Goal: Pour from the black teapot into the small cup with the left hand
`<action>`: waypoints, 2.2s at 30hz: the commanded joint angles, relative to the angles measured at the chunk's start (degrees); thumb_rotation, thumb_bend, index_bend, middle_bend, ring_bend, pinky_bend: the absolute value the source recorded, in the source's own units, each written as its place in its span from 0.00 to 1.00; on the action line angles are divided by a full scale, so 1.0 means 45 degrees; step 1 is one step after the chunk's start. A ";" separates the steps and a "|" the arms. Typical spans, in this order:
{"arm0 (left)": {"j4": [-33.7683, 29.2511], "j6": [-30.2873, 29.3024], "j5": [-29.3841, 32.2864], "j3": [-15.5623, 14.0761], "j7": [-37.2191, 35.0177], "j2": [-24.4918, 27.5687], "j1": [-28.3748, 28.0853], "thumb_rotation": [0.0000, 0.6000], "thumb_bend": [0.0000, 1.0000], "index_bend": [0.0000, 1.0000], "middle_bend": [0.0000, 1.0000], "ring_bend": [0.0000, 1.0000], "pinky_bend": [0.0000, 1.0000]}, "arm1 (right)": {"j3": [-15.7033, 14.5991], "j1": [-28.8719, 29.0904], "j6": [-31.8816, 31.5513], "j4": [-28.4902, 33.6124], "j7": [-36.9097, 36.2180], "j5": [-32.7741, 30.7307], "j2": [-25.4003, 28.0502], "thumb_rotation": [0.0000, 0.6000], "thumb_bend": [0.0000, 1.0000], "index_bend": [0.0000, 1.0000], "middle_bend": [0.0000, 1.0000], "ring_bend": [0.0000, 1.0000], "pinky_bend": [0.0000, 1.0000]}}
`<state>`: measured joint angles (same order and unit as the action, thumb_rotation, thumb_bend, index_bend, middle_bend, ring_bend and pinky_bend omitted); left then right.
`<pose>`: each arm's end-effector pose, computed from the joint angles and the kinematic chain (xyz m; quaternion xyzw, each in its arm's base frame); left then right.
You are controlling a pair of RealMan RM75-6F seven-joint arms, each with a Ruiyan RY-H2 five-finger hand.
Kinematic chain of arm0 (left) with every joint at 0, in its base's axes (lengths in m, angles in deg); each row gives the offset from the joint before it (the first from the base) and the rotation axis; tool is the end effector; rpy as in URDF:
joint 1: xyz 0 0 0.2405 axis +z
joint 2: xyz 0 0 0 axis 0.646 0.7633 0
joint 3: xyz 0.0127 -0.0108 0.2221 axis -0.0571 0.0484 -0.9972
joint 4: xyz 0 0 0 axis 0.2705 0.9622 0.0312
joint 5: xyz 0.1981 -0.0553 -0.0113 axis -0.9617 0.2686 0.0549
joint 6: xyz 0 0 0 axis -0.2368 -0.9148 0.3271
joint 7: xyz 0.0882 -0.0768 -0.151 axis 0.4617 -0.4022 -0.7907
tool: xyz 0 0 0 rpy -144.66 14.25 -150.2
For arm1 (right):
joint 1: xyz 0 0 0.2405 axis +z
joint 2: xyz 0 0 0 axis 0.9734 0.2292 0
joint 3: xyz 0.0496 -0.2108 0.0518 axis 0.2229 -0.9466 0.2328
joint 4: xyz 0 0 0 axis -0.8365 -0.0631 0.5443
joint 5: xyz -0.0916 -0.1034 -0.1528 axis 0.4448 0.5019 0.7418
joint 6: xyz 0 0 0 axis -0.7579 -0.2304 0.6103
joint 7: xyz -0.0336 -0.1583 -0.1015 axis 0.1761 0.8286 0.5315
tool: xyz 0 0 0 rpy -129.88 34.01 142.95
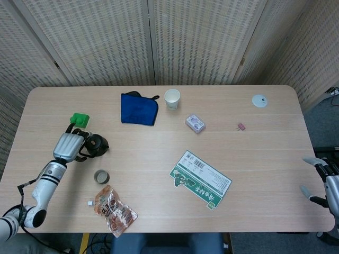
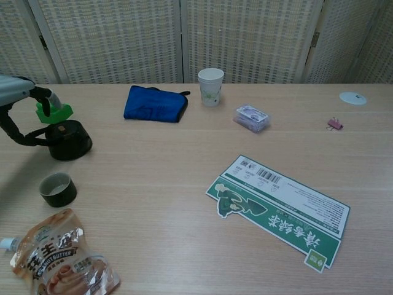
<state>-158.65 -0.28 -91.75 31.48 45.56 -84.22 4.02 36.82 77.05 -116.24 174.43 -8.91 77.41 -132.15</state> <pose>-0.2353 0.3930 0.0500 -0.7333 -0.3203 -0.2771 0.5318 -0.2803 -0.2023 0.1915 0.5762 -0.3883 0.4039 0.5950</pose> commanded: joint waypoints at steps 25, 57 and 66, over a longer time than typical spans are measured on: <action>0.0399 -0.0907 -0.2261 -0.1034 -0.2590 0.0161 0.0786 1.00 0.11 0.39 0.33 0.24 0.00 | -0.0047 -0.0077 -0.0171 0.0264 0.0221 0.0121 0.0112 1.00 0.19 0.26 0.29 0.20 0.19; -0.0169 -0.0508 -0.1605 -0.0873 -0.1296 -0.0059 0.0823 1.00 0.11 0.40 0.35 0.27 0.00 | -0.0058 -0.0194 -0.0201 0.0017 -0.0004 -0.0007 0.0082 1.00 0.19 0.26 0.29 0.20 0.19; -0.0101 -0.0441 -0.1553 -0.0893 -0.1204 -0.0179 0.0837 1.00 0.11 0.40 0.36 0.27 0.00 | -0.0048 -0.0190 -0.0174 0.0029 0.0022 -0.0030 0.0086 1.00 0.19 0.26 0.29 0.20 0.19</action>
<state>-159.12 -2.26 -98.74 27.46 40.16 -85.01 7.77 36.60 76.19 -117.03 174.55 -8.81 77.28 -131.77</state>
